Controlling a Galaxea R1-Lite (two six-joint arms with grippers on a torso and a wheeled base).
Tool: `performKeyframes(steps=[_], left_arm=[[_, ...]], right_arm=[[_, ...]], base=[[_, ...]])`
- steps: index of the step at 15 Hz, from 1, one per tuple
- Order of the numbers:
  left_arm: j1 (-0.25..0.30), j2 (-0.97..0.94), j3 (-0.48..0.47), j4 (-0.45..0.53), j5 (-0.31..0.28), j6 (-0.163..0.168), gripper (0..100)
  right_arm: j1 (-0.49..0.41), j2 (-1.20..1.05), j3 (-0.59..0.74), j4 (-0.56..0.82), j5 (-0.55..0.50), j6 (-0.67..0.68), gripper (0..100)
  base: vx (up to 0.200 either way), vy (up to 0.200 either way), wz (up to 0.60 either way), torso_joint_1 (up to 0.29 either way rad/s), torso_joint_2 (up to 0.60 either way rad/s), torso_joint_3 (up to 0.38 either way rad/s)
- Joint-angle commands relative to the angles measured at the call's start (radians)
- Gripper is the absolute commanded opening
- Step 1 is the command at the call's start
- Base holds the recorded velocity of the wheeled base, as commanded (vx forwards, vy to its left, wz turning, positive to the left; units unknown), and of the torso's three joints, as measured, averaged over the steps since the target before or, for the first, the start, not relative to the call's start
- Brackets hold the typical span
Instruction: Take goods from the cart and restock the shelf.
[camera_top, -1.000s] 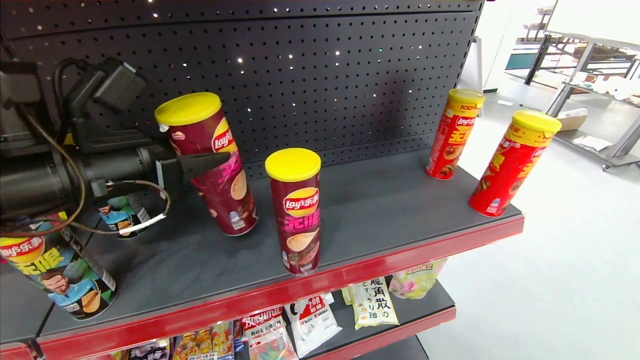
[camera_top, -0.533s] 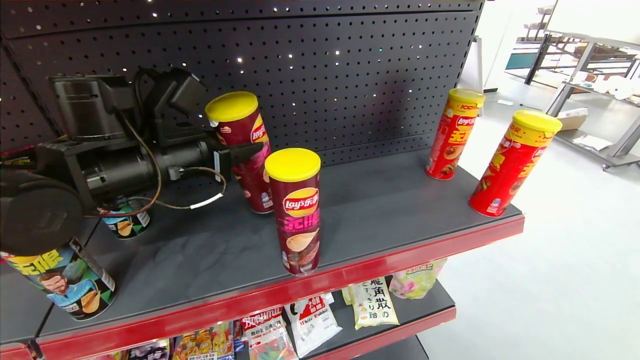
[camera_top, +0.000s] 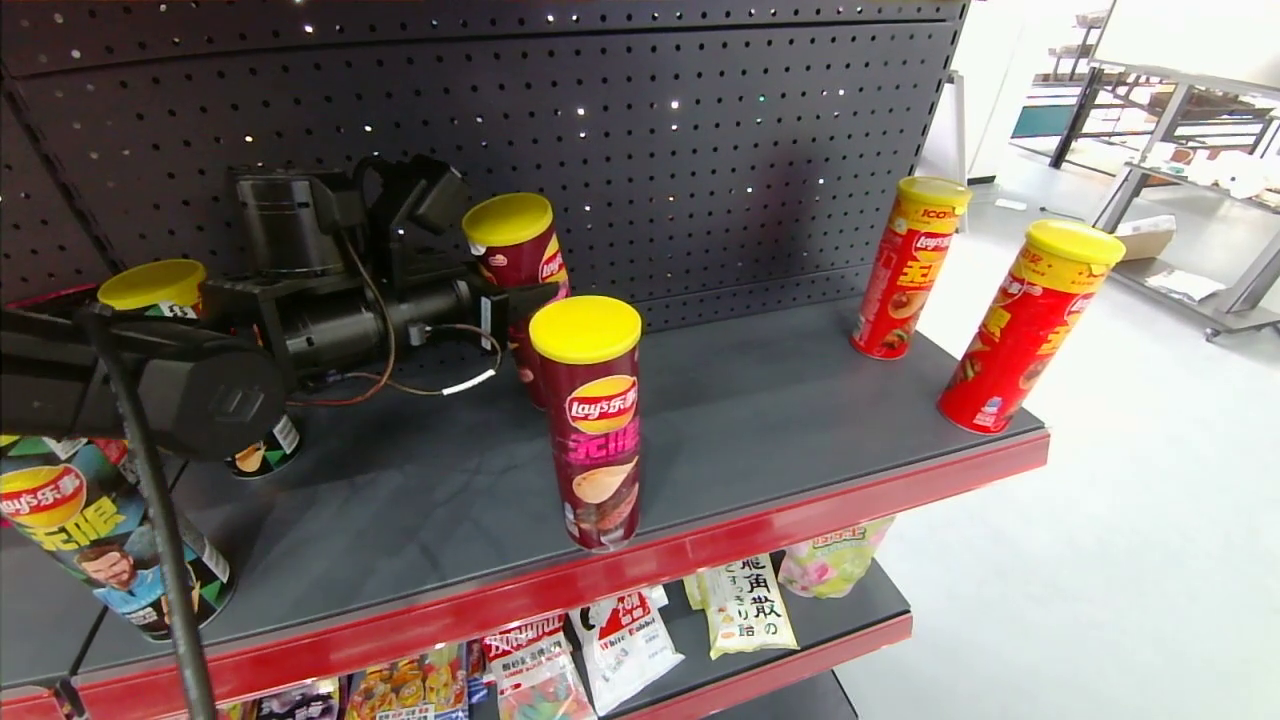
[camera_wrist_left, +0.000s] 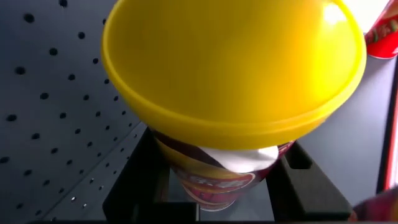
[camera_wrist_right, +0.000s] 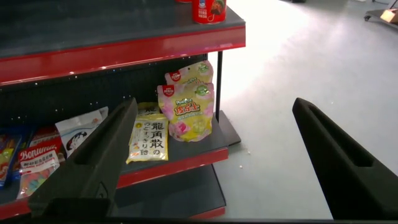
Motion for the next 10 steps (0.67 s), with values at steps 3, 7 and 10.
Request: performKeyframes(steps=[3,7,10], left_arm=[[-0.01,0.037,-0.033,-0.001,0.0,-0.002,0],[-0.017,0.05,-0.046,-0.001,-0.003,0.0,0],[-0.017,0.06,-0.044,0.0,-0.002,0.003,0]], right_arm=[[0.0,0.001,0.0,-0.001,0.001,-0.001,100],[0.0,0.001,0.0,-0.001,0.001,-0.001,100],[0.0,0.001,0.0,-0.001,-0.001,-0.001,100]], base=[[0.0,0.0,0.0,0.0,0.0,0.0],[0.0,0.0,0.0,0.0,0.0,0.0],[0.0,0.0,0.0,0.0,0.0,0.0]])
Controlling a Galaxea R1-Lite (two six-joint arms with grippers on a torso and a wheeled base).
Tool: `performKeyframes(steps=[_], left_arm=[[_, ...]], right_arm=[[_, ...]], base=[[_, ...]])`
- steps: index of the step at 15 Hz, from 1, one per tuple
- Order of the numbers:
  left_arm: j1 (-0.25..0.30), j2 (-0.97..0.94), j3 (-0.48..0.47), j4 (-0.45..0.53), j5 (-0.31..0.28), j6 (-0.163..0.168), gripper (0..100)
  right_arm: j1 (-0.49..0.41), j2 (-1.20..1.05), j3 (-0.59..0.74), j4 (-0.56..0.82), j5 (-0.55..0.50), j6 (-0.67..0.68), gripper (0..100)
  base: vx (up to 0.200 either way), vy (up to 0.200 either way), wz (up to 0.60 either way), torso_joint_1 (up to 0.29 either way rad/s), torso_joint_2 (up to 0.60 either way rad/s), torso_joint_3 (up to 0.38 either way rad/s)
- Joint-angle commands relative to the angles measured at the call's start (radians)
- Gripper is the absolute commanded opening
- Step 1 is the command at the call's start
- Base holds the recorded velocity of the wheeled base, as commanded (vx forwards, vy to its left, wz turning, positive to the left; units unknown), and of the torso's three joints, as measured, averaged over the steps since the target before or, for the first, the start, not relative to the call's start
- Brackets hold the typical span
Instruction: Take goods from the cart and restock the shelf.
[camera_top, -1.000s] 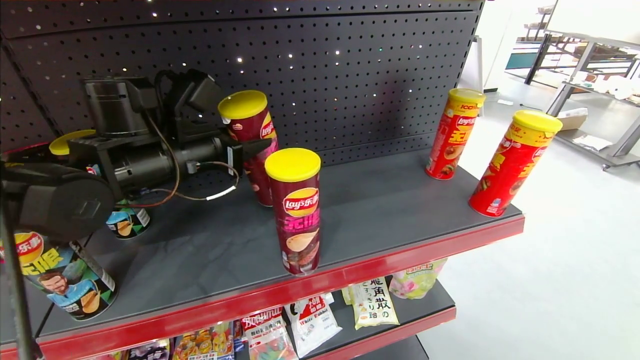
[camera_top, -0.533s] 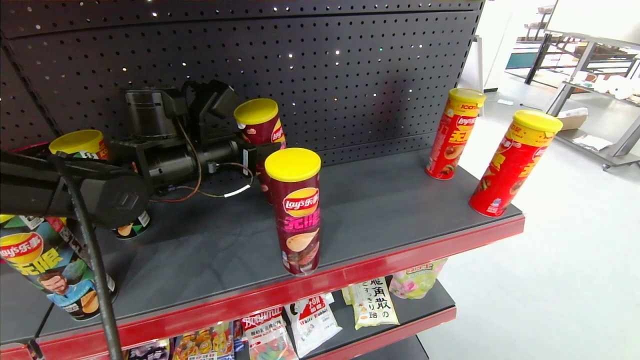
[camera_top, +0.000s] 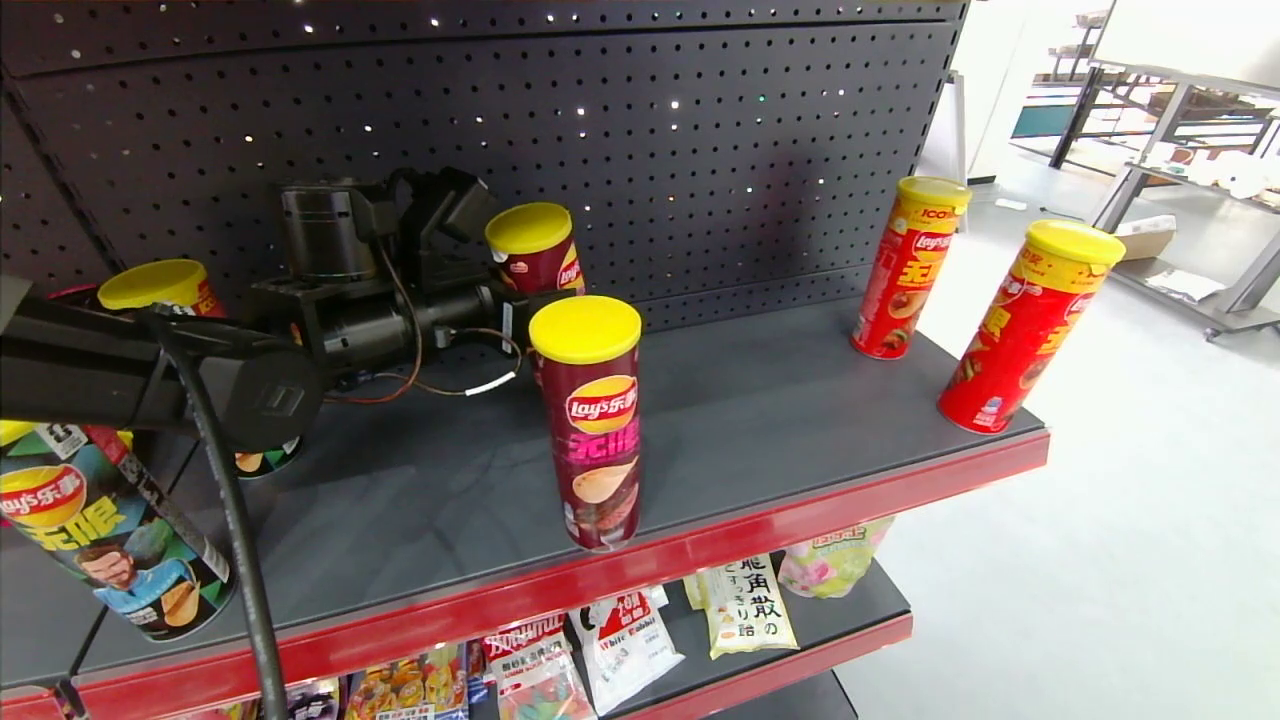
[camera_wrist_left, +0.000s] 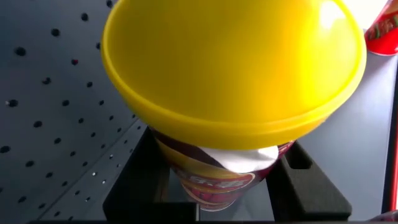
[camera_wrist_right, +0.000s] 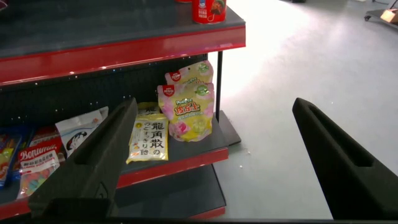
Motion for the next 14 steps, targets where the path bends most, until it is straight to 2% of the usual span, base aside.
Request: performKeyframes(steps=[1,5,14], left_arm=[[0.0,0.007,0.0,-0.001,0.001,0.002,0],[-0.006,0.03,-0.006,-0.001,0.001,0.014,0],[-0.006,0.041,-0.012,-0.001,-0.003,0.016,0]], right_arm=[[0.0,0.001,0.0,0.0,0.0,0.0,100],[0.0,0.001,0.0,0.0,0.0,0.0,100],[0.0,0.001,0.0,0.0,0.0,0.0,100]], base=[[0.0,0.0,0.0,0.0,0.0,0.0],[0.0,0.0,0.0,0.0,0.0,0.0],[0.0,0.0,0.0,0.0,0.0,0.0]])
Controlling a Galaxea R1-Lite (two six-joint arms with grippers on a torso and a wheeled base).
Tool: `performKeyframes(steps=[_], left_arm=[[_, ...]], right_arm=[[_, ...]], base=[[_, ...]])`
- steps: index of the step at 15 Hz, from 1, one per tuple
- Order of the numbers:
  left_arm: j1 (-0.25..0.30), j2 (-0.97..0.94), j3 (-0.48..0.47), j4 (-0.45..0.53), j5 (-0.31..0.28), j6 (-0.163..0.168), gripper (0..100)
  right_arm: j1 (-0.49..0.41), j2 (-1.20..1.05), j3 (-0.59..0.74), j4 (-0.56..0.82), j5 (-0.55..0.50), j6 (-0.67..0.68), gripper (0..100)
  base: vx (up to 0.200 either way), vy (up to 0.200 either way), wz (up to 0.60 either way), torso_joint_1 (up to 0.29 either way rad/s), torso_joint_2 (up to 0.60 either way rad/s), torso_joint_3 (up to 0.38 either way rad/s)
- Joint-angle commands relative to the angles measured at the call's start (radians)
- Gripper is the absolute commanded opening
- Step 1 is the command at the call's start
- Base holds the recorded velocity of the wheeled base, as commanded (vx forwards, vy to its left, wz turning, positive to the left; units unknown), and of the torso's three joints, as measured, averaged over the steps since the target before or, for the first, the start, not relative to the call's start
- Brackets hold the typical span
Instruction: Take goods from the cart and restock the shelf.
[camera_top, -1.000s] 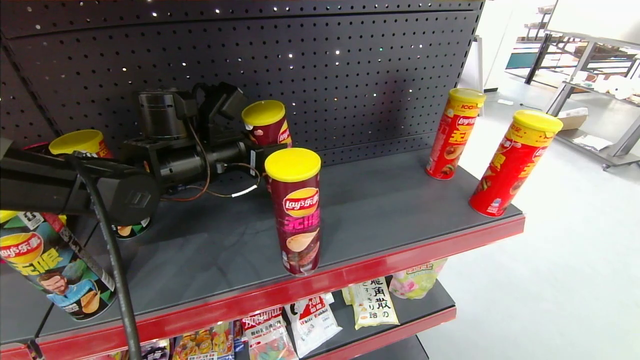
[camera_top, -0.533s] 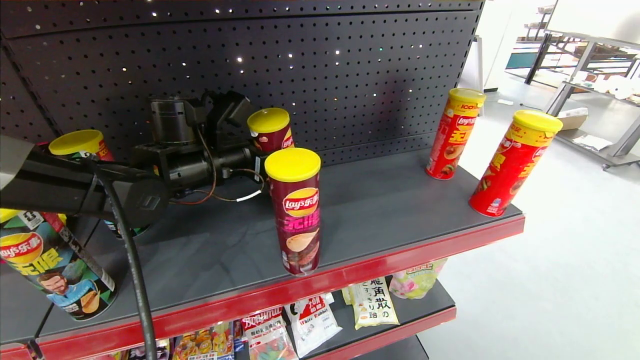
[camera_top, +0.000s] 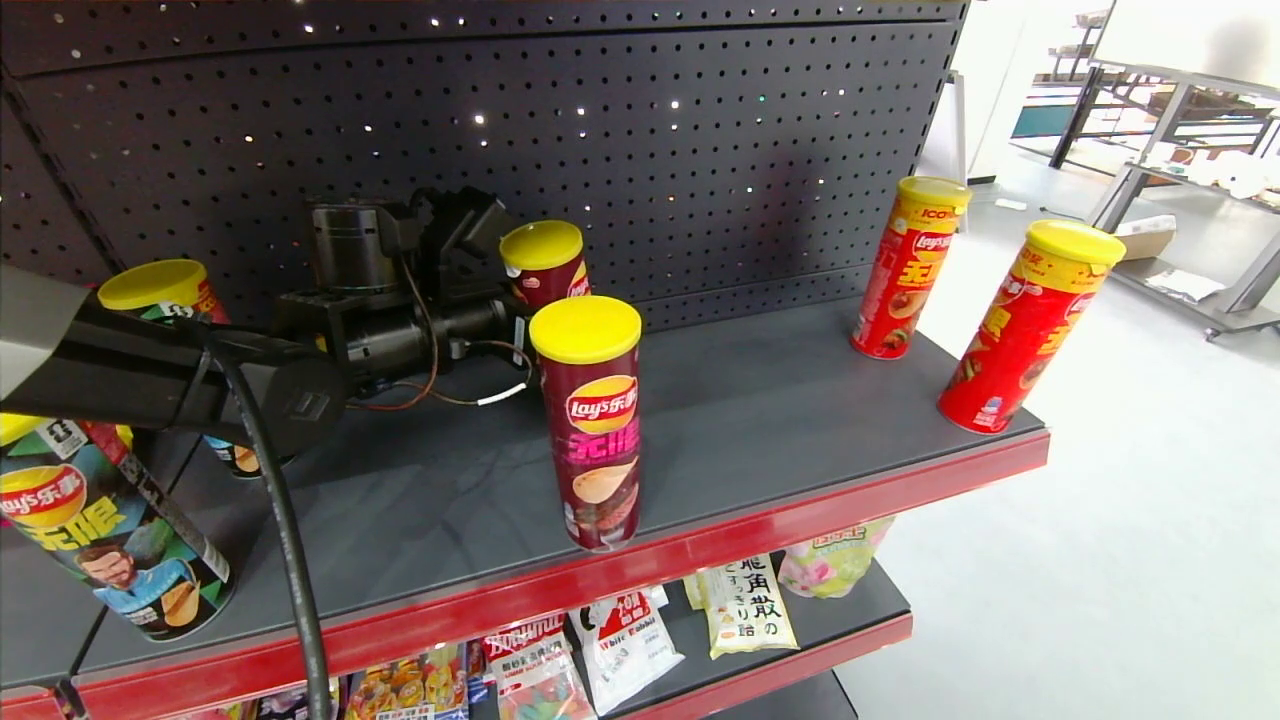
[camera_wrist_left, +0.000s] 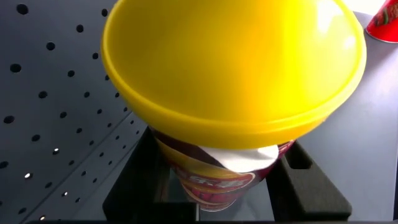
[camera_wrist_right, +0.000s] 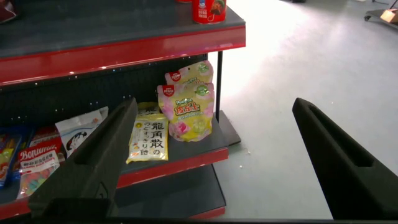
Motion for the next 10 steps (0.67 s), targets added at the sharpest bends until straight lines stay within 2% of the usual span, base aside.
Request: performKeyframes(steps=[1,5,6,10], left_arm=[[0.0,-0.003,0.003,0.0,0.0,0.0,0],[0.0,-0.001,0.005,0.001,0.0,0.019,0],[0.0,-0.003,0.003,0.003,0.0,0.017,100],[0.0,-0.01,0.006,0.001,0.0,0.017,100]], right_arm=[[0.0,0.001,0.0,-0.001,0.0,0.0,100],[0.0,0.001,0.0,-0.001,0.0,0.0,100],[0.0,0.001,0.0,-0.001,0.0,0.0,100],[0.0,0.001,0.0,-0.001,0.0,0.0,100]], base=[[0.0,0.0,0.0,0.0,0.0,0.0],[0.0,0.0,0.0,0.0,0.0,0.0],[0.0,0.0,0.0,0.0,0.0,0.0],[0.0,0.0,0.0,0.0,0.0,0.0]])
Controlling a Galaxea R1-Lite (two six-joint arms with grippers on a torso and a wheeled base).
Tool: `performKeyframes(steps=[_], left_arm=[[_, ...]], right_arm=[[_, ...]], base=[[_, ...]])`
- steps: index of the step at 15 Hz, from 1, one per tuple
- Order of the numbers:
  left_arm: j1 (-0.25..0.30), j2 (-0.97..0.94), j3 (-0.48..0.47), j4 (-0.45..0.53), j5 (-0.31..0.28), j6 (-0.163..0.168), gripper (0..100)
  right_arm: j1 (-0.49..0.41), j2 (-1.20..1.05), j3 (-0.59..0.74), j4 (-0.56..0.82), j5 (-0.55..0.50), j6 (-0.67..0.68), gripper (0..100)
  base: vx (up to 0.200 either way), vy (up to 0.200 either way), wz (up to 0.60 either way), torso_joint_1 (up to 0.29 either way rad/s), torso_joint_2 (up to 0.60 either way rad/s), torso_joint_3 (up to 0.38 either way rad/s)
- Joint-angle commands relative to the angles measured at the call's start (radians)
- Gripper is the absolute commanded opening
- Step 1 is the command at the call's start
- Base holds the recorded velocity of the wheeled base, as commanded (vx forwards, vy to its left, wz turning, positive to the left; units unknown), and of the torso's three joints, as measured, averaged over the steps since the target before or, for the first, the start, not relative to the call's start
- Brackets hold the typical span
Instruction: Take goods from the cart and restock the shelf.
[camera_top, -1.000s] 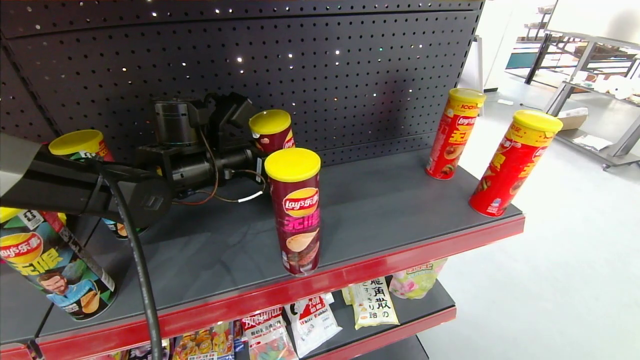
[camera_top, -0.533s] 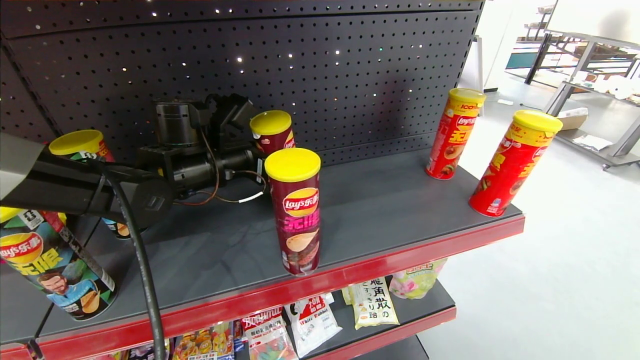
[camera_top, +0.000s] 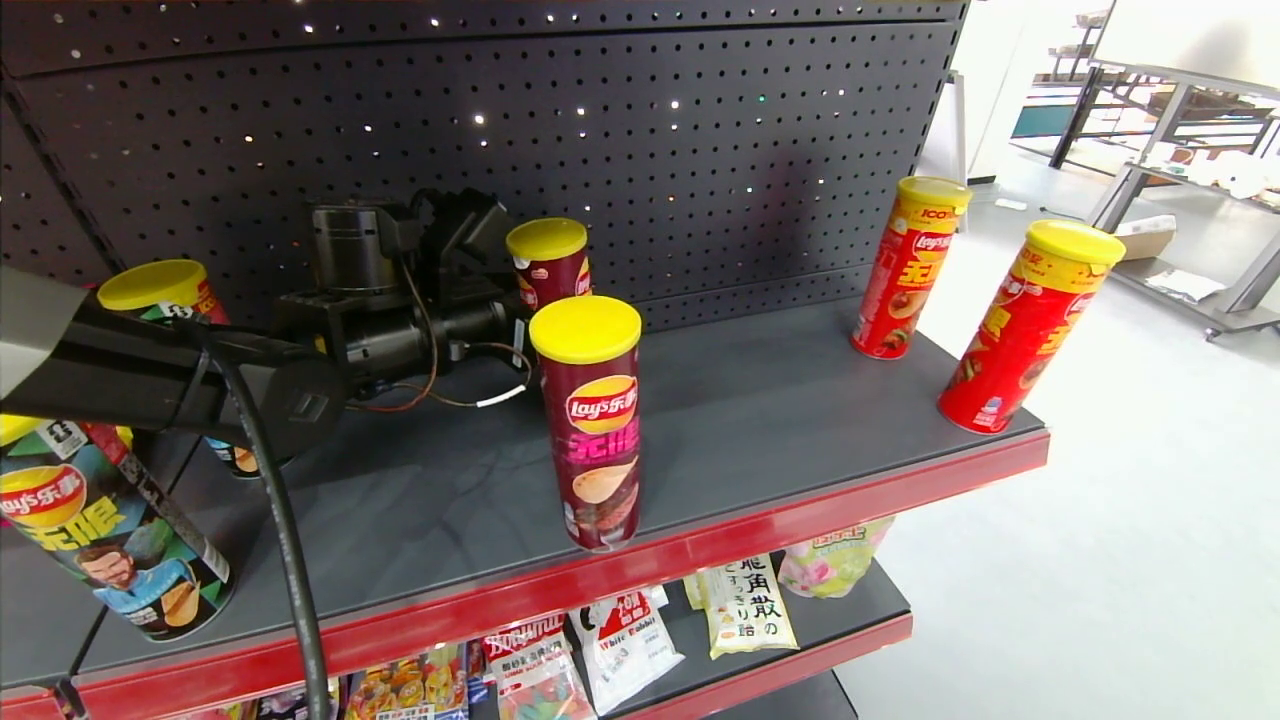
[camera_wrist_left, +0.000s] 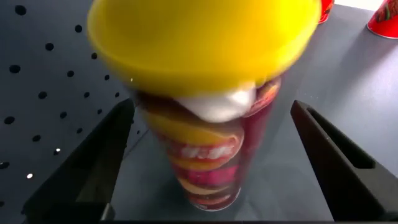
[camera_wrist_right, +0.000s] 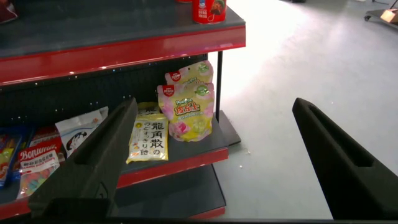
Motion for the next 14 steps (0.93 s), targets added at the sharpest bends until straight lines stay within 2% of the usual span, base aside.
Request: performKeyframes(steps=[1,3,6,10,12,13,14], left_arm=[[0.0,-0.012,0.006,-0.001,0.0,0.0,100],[0.0,-0.028,0.02,-0.001,0.0,0.001,100],[0.009,-0.088,0.117,0.002,0.005,0.0,100],[0.011,-0.144,0.181,0.002,0.006,0.001,100],[0.011,-0.155,0.194,0.004,0.036,0.001,100],[0.011,-0.163,0.198,0.005,0.095,0.001,100],[0.009,-0.167,0.2,0.005,0.128,0.001,100]], right_arm=[[0.0,0.001,0.0,-0.001,0.0,0.0,100],[0.0,0.001,0.0,-0.001,0.0,0.0,100],[0.0,0.001,0.0,-0.001,0.0,0.0,100],[0.0,0.001,0.0,-0.001,0.0,0.0,100],[0.0,0.001,0.0,-0.001,0.001,0.0,100],[0.0,0.001,0.0,-0.001,0.0,0.0,100],[0.0,0.001,0.0,-0.001,0.001,0.0,100]], base=[[0.0,0.0,0.0,0.0,0.0,0.0],[0.0,0.0,0.0,0.0,0.0,0.0],[0.0,0.0,0.0,0.0,0.0,0.0],[0.0,0.0,0.0,0.0,0.0,0.0],[0.0,0.0,0.0,0.0,0.0,0.0],[0.0,0.0,0.0,0.0,0.0,0.0],[0.0,0.0,0.0,0.0,0.0,0.0]])
